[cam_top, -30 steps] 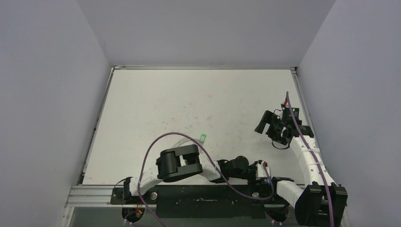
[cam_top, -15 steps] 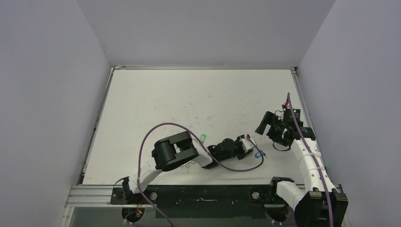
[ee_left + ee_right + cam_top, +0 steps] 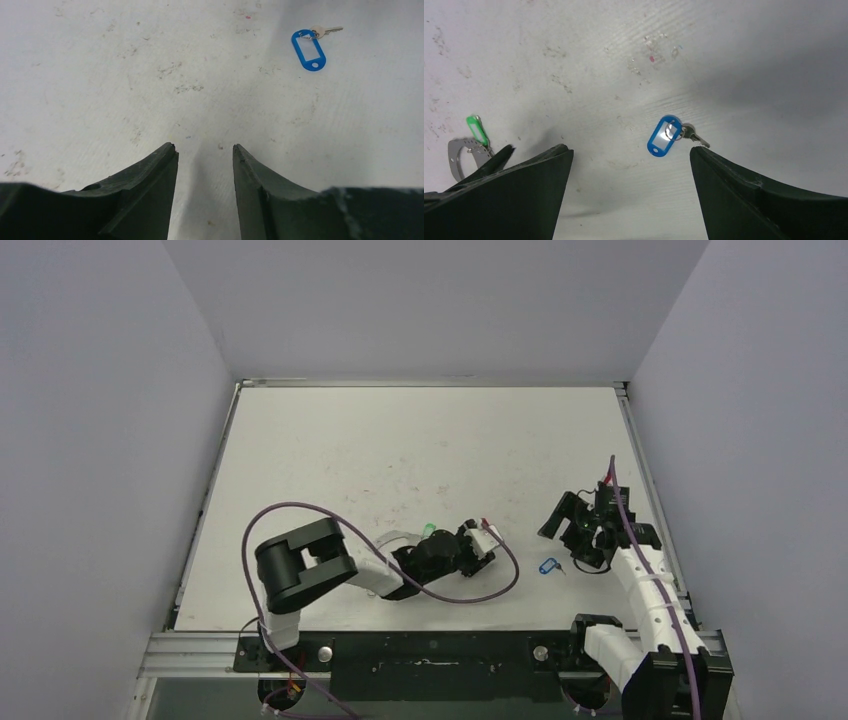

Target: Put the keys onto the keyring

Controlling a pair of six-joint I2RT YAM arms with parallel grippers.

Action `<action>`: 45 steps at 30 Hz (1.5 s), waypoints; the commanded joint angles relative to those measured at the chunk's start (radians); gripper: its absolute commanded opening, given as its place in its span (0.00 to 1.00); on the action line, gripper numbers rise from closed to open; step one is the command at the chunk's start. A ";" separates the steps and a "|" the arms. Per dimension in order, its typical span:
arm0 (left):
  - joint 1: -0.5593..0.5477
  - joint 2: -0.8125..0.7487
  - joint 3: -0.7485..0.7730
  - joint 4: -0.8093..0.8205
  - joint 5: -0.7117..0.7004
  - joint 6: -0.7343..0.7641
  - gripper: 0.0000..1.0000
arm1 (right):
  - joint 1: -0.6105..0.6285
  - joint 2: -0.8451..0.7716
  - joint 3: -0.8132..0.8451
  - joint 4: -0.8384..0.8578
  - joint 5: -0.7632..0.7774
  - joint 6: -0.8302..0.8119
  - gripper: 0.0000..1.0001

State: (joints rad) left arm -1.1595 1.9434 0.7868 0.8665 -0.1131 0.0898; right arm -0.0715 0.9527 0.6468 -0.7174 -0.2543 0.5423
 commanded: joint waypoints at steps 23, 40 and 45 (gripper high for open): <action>0.014 -0.753 -0.164 -0.710 -0.220 -0.160 0.54 | 0.309 0.326 -0.125 0.342 0.190 0.142 0.53; 0.101 -0.893 -0.318 -0.766 -0.142 -0.314 0.54 | 0.638 0.444 0.117 0.266 0.228 0.047 0.52; 0.173 -0.949 -0.346 -0.826 -0.096 -0.335 0.55 | 0.645 0.374 0.112 0.277 0.207 0.045 0.62</action>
State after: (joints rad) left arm -1.0340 1.0443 0.4545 0.0769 -0.2558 -0.2073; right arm 0.5644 1.4044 0.7219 -0.4412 -0.0555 0.5983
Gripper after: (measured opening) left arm 0.548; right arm 0.589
